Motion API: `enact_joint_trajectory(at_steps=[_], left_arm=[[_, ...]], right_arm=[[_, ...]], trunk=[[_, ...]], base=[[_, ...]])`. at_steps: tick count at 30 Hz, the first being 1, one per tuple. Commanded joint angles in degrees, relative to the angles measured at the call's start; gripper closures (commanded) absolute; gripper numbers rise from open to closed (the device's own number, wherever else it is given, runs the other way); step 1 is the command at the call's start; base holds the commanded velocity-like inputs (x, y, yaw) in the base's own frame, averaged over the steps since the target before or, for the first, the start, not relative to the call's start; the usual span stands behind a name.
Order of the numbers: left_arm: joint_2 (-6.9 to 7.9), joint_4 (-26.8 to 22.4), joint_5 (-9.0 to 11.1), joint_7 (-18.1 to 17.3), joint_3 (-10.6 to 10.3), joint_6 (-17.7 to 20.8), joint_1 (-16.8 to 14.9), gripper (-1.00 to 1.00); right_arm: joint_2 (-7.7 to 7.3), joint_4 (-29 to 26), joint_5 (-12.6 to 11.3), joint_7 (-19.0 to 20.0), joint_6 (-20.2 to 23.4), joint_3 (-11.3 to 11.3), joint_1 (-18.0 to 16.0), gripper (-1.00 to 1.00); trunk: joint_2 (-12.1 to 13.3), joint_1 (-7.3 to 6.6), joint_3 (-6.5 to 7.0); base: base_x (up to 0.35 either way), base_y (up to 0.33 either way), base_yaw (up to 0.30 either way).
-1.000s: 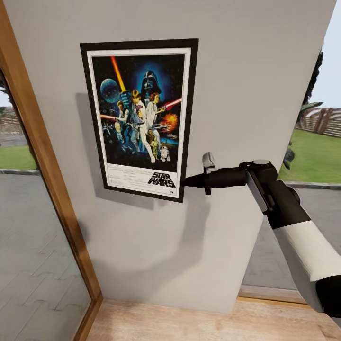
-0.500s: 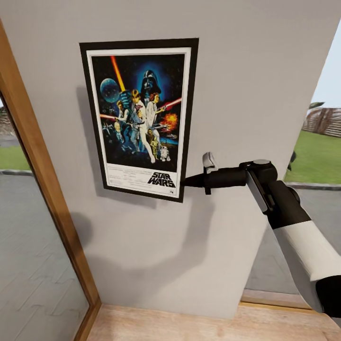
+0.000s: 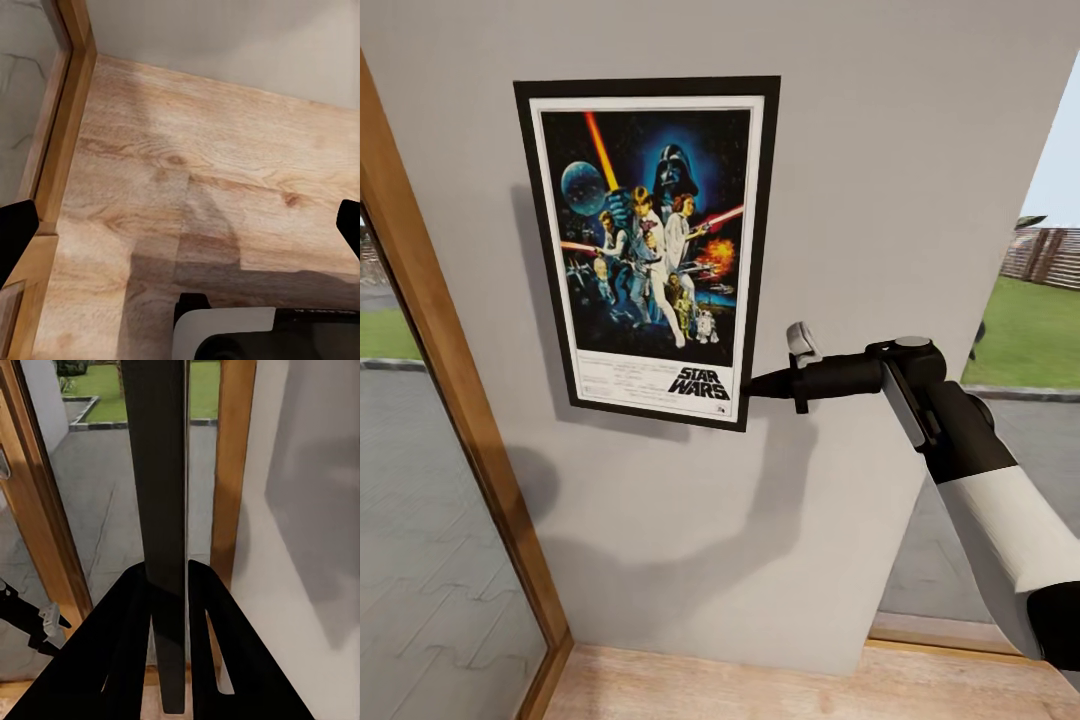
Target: Pick up the poster from the kitchen countertop and hang it on one of the wall nails in the kitchen.
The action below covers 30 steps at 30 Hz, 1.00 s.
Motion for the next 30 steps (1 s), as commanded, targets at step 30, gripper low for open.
enact_joint_trajectory(at_steps=[30], left_arm=[[-0.04, -0.2, 0.0, -0.3, 0.2, 0.4, 0.0, -1.00]], right_arm=[[0.02, 0.0, -0.3, 0.0, 0.7, 0.1, -0.1, 1.00]], trunk=[[-0.1, 0.04, -0.12]], base=[[0.023, 0.000, 0.000]])
